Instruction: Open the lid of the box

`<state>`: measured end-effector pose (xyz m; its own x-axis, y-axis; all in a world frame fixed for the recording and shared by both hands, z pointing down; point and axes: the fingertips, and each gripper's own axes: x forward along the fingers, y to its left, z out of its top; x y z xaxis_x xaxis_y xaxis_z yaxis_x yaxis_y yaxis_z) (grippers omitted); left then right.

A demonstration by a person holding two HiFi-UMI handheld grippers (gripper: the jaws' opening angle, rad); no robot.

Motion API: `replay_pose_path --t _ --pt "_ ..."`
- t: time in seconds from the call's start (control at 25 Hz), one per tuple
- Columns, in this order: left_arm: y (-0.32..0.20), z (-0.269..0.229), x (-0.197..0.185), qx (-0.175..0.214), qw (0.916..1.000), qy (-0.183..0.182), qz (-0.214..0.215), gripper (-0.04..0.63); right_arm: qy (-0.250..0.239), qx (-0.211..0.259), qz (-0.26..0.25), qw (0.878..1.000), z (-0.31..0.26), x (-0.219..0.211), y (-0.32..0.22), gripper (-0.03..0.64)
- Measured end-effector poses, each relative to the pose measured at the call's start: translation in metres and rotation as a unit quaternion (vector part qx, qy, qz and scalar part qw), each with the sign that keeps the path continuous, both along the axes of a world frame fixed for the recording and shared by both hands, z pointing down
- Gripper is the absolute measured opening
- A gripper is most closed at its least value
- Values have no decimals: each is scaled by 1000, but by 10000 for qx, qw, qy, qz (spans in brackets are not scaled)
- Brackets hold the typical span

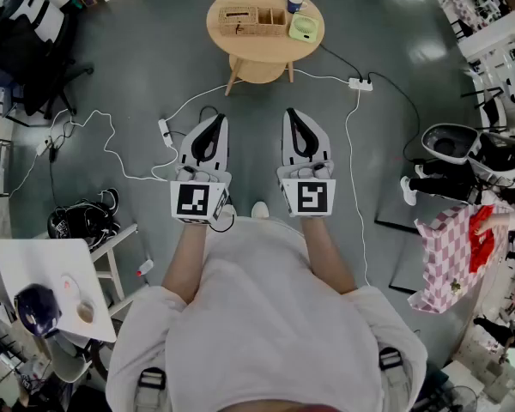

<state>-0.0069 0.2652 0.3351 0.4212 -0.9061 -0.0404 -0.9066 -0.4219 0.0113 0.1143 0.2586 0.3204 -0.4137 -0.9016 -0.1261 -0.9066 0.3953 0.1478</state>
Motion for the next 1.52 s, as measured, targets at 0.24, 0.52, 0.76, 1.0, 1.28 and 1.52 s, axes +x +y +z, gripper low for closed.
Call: replay_pose_path --t 0.24,0.52,0.76,1.0,1.28,1.52 --pt "-9 0 5 -20 9999 -19 -109 -5 95 154 -2 9998 1 16 -14 -5" --pt "-24 1 6 67 9993 -196 -312 -5 24 251 -17 9997 1 20 -28 -3" --pt "-43 9 4 32 9989 -236 -405 -5 194 145 -44 9997 20 21 -52 -3" --pt "-99 24 -17 36 9986 -277 -452 -5 384 -16 -26 9993 38 7 -103 -3" --pt "-212 26 -70 129 9991 -153 -378 -5 590 -70 142 9981 47 -42 -214 -3" --pt "-307 16 -107 86 9999 -127 -50 -5 669 -5 424 9969 28 -81 -307 -3"
